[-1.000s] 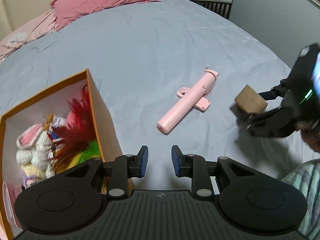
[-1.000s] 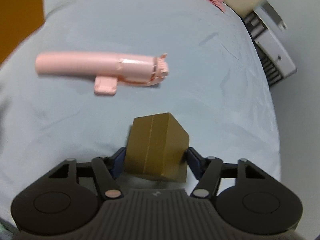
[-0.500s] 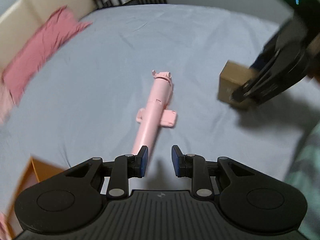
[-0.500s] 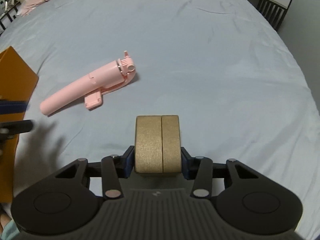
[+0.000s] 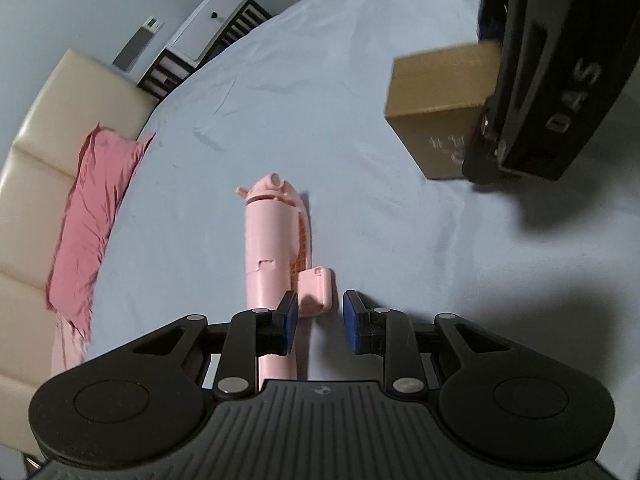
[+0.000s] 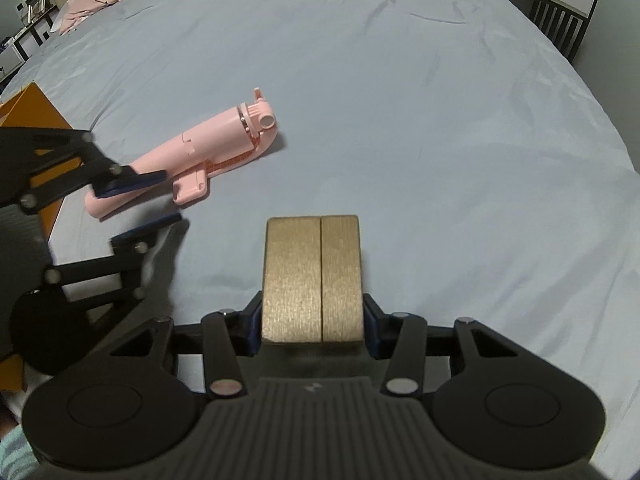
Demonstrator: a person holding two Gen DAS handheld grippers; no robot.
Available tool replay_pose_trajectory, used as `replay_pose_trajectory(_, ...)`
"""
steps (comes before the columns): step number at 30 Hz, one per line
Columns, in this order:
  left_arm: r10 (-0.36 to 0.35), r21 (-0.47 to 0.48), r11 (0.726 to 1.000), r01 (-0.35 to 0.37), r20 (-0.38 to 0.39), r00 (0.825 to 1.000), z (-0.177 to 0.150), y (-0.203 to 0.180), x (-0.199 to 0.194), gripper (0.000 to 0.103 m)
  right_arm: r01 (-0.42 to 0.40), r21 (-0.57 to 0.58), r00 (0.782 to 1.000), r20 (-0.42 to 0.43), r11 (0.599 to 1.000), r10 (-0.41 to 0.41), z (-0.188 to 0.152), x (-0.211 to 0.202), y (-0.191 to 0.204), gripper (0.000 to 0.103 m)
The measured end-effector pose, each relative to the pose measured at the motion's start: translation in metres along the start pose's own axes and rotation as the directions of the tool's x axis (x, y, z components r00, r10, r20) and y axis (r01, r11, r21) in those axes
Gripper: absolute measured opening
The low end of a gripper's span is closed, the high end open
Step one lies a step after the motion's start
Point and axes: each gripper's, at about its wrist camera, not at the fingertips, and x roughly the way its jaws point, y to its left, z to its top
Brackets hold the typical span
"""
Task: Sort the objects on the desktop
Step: 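Grasp the pink selfie stick with the left tool while the right tool grasps the gold box, then carry the selfie stick and gold box over the white box with both tools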
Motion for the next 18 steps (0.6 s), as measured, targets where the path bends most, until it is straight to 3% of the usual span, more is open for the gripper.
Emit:
replay_pose_trajectory(7,0.093,0.113,0.989,-0.095,0.025,0.995,0.004,-0.018,0.011,0.028,-0.018,0.004,1.0,0.011,1.0,0.018,-0.003,0.002,-0.004,0.051)
replay_pose_trajectory(8,0.107,0.119,0.987,-0.109,0.018,0.994,0.003,-0.018,0.014,0.018,-0.019,0.004,1.0,0.013,1.0,0.019,-0.003,0.002,-0.004,0.051)
replay_pose_trajectory(11,0.119,0.106,0.987,-0.119,0.004,0.993,0.002,-0.011,0.015,0.013,-0.022,0.01,1.0,0.015,1.0,0.022,-0.004,0.001,-0.006,0.051)
replay_pose_trajectory(15,0.136,0.034,0.99,-0.137,0.022,0.99,0.0,0.005,0.001,0.008,-0.021,0.015,1.0,0.019,1.0,0.021,-0.008,0.001,-0.007,0.051)
replay_pose_trajectory(18,0.078,-0.128,0.989,-0.076,0.009,0.997,0.0,0.032,-0.017,0.007,-0.009,0.017,1.0,0.021,1.0,0.009,-0.009,-0.001,-0.007,0.051)
